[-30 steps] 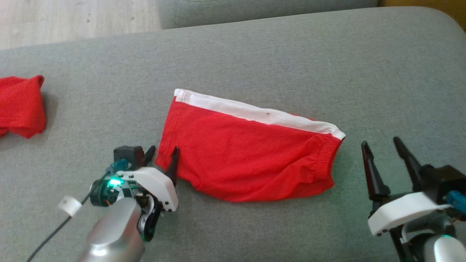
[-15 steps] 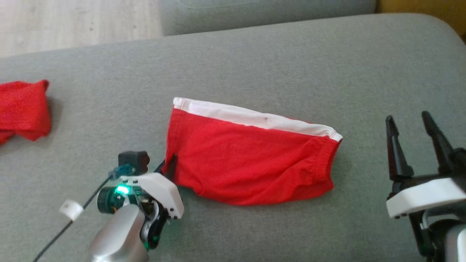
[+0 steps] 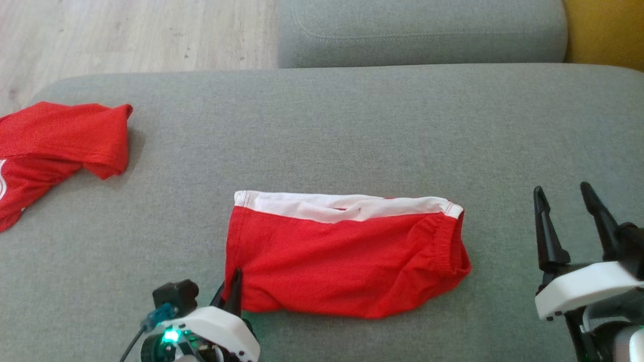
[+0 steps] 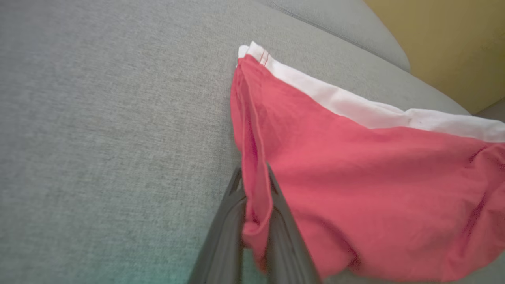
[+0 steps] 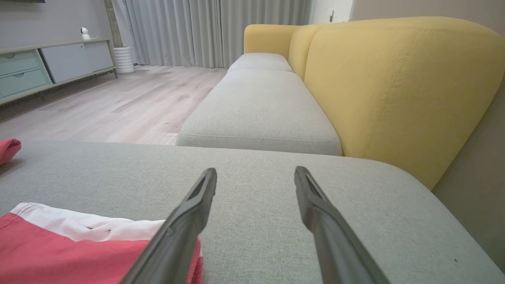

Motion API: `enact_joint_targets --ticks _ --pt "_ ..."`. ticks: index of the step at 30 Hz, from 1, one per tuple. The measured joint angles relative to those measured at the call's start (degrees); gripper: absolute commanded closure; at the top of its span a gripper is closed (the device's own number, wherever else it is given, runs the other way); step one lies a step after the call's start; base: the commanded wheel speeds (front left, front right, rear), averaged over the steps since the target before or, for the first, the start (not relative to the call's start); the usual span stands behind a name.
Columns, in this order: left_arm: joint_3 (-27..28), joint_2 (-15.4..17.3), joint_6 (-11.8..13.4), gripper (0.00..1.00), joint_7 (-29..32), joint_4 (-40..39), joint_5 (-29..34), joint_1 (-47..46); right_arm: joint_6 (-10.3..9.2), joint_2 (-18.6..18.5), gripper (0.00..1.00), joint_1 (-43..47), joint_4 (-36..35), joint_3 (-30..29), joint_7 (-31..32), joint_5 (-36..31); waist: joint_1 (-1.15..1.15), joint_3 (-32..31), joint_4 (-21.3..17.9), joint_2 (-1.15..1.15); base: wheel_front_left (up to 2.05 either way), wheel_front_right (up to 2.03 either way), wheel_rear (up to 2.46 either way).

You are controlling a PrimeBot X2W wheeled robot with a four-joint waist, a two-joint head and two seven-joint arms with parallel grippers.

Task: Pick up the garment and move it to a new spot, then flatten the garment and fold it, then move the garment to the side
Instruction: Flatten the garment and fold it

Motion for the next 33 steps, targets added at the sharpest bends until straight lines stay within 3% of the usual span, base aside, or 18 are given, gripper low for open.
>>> enact_joint_targets --ticks 5,6,7,8,18,28,33 --pt "0.55 -0.31 1.42 1.0 -0.48 -2.58 -0.6 1.39 0.0 0.02 0.0 0.05 2.45 0.24 -0.01 1.51 0.0 -0.65 0.38 0.0 0.0 0.0 0.0" --pt "0.55 -0.32 1.59 0.78 -0.52 -3.12 -0.59 1.59 0.0 0.02 0.0 0.12 2.97 0.31 -0.01 1.57 0.0 -0.72 0.35 0.0 0.0 0.0 0.0" --pt "0.56 -0.31 1.9 0.12 -1.02 -3.55 -0.57 1.87 0.0 0.02 0.0 0.16 3.46 0.44 -0.02 1.57 0.0 -0.79 0.3 0.0 0.0 0.0 0.0" --pt "0.63 -0.3 1.94 0.0 -1.62 -3.98 -0.56 2.16 0.0 0.02 0.0 0.22 4.01 0.62 -0.03 1.57 0.0 -0.86 0.24 0.0 0.0 0.0 0.0" --pt "2.4 2.2 3.49 0.0 -8.57 -12.51 2.46 3.15 0.0 0.01 0.0 -0.03 9.48 4.27 2.91 1.05 0.0 -1.93 1.17 0.0 0.0 0.0 0.0" --pt "5.04 7.34 7.03 0.0 -9.32 -18.2 4.23 8.32 0.0 -2.3 0.0 -4.71 19.23 9.04 9.37 1.58 0.0 -1.55 4.59 0.0 0.0 0.0 0.0" --pt "5.19 7.79 8.06 0.0 -9.37 -20.35 4.24 9.19 0.0 -3.52 0.0 -6.94 26.77 8.62 12.17 2.5 0.01 -0.92 7.61 0.0 0.0 0.0 0.0"
